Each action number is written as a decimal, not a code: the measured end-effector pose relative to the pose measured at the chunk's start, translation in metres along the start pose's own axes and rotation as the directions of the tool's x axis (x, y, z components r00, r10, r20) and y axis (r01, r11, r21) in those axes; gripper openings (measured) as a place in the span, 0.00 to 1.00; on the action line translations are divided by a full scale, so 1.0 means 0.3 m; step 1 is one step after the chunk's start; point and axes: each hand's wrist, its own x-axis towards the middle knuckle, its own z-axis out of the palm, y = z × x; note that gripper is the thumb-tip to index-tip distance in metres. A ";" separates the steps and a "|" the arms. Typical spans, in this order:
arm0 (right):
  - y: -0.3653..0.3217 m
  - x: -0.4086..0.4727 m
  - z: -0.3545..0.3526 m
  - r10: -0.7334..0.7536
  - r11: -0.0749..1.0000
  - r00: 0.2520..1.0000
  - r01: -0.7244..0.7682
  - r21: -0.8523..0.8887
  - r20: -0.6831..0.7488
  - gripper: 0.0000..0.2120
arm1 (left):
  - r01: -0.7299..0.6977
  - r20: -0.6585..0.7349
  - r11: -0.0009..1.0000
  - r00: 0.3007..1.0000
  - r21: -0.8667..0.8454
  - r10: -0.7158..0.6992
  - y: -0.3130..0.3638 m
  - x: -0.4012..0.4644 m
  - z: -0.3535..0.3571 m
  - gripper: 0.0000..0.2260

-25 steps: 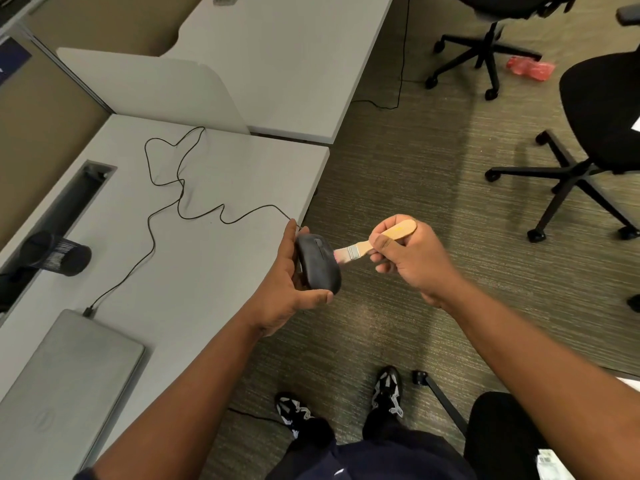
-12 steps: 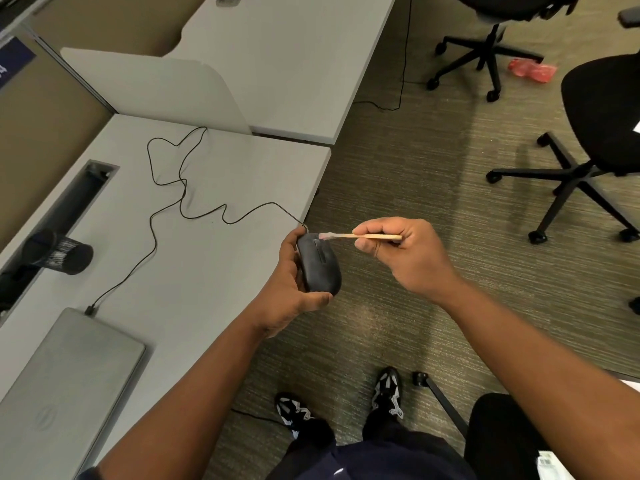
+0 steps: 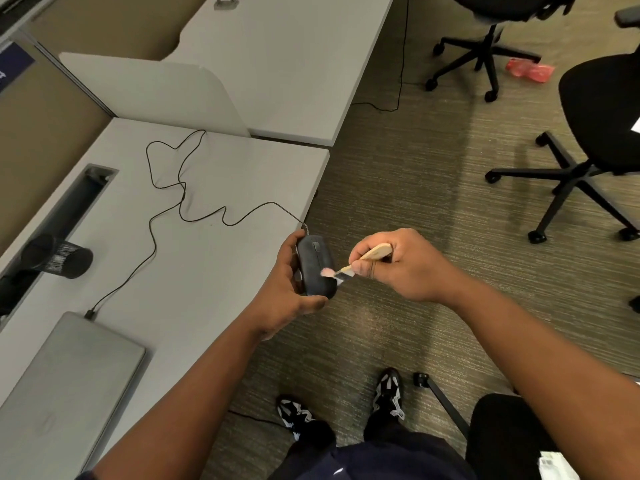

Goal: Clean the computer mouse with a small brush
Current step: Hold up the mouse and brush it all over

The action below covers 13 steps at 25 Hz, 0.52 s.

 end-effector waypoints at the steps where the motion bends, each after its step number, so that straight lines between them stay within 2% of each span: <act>1: -0.001 -0.001 -0.005 -0.002 0.999 1.000 0.003 0.036 -0.024 0.03 | 0.006 -0.002 1.000 1.000 -0.002 -0.006 0.000 0.000 -0.001 0.55; 3: -0.003 -0.001 -0.007 0.012 0.984 0.997 0.001 0.179 -0.070 0.01 | 0.008 -0.001 1.000 1.000 -0.006 -0.008 0.002 0.001 -0.005 0.55; 5: 0.000 0.002 0.000 0.048 0.960 0.998 -0.035 0.277 -0.039 0.03 | 0.003 0.015 1.000 1.000 0.004 -0.003 0.005 0.003 -0.007 0.55; 7: 0.011 0.009 0.012 0.058 0.966 0.998 -0.050 0.253 -0.024 0.03 | -0.005 0.034 1.000 0.999 0.007 0.004 0.012 0.001 -0.004 0.55; 13: 0.024 0.023 0.035 0.063 0.974 0.994 -0.041 0.222 -0.094 0.02 | -0.032 0.067 0.999 0.997 0.011 0.031 0.019 0.007 -0.008 0.52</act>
